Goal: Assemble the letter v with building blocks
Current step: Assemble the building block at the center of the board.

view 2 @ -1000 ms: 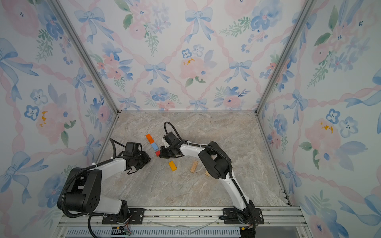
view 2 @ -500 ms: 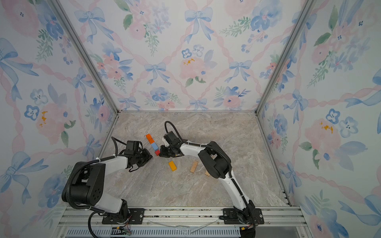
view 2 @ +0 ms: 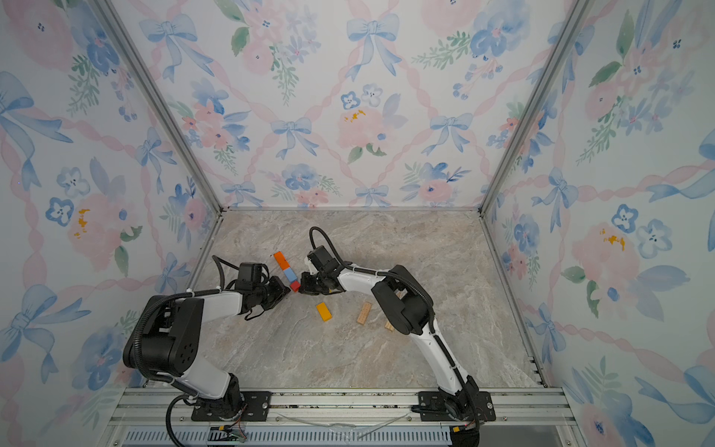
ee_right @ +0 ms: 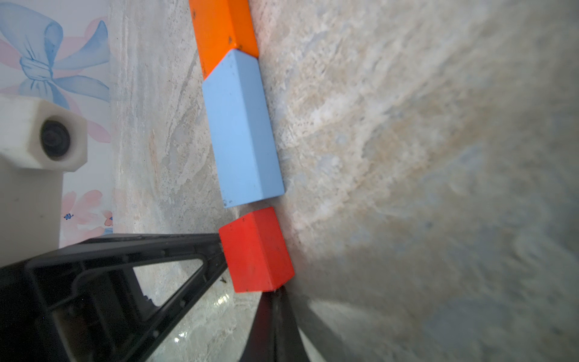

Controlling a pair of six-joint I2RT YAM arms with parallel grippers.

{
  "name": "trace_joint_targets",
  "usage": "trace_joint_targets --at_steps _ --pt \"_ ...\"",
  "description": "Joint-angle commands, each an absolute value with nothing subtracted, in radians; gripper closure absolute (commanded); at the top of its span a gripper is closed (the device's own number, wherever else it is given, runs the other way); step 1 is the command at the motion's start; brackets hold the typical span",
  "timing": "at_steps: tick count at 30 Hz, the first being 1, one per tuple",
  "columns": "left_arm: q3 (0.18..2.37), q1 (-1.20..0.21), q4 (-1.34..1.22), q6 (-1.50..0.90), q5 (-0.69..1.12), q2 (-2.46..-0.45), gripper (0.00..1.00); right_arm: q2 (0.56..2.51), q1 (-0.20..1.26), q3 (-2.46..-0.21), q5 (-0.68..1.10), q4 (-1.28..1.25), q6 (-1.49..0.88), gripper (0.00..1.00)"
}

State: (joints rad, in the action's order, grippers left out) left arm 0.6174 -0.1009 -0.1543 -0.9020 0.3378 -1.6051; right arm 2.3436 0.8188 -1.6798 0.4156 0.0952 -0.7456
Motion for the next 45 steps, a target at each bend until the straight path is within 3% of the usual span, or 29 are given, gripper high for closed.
trace_joint_targets --at_steps 1,45 --pt "0.605 -0.094 -0.068 -0.910 0.319 -1.658 0.89 2.364 0.808 -1.642 0.397 0.133 -0.759 1.00" --pt "0.634 -0.089 -0.020 -0.876 0.304 -1.710 0.91 2.367 0.802 -1.619 0.396 0.106 -0.778 1.00"
